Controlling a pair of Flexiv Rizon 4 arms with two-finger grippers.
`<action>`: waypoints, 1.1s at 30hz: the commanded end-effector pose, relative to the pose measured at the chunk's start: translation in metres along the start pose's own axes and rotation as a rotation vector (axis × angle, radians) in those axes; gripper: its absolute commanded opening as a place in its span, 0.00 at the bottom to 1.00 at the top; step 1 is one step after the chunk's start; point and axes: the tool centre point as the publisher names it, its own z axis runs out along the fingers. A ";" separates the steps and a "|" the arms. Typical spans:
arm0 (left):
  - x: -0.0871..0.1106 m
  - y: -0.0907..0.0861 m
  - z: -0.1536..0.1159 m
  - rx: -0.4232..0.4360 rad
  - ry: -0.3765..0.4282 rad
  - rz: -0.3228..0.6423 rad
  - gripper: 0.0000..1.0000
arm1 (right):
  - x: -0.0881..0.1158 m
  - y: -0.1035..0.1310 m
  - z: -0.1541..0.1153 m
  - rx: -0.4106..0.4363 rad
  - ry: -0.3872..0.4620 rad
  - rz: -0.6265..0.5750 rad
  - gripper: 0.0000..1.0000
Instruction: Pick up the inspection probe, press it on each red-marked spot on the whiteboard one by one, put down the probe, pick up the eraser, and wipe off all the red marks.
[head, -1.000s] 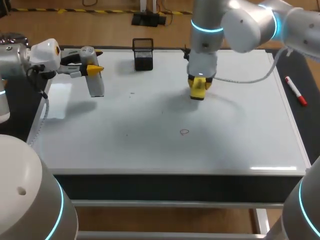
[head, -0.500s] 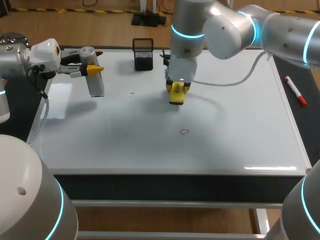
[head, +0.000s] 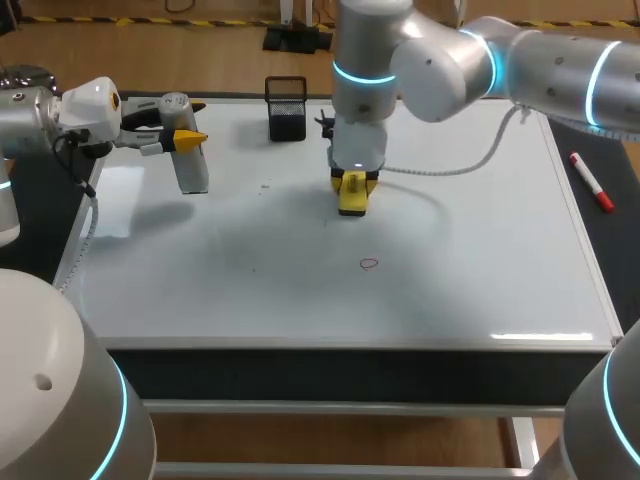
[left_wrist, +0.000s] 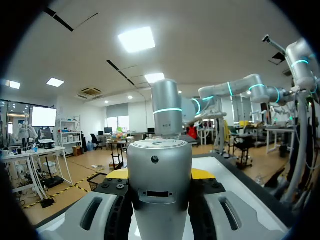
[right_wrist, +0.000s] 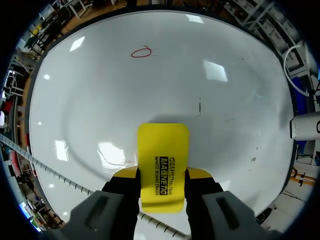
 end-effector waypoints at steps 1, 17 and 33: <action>0.001 -0.001 0.000 -0.001 -0.002 0.001 0.00 | 0.010 -0.001 0.001 -0.001 0.005 0.009 0.00; 0.001 -0.001 0.000 -0.001 -0.002 0.001 0.00 | 0.078 -0.009 -0.004 0.018 0.022 0.138 0.00; 0.001 -0.001 0.000 -0.001 -0.002 0.001 0.00 | 0.134 -0.017 -0.051 -0.010 0.009 0.185 0.00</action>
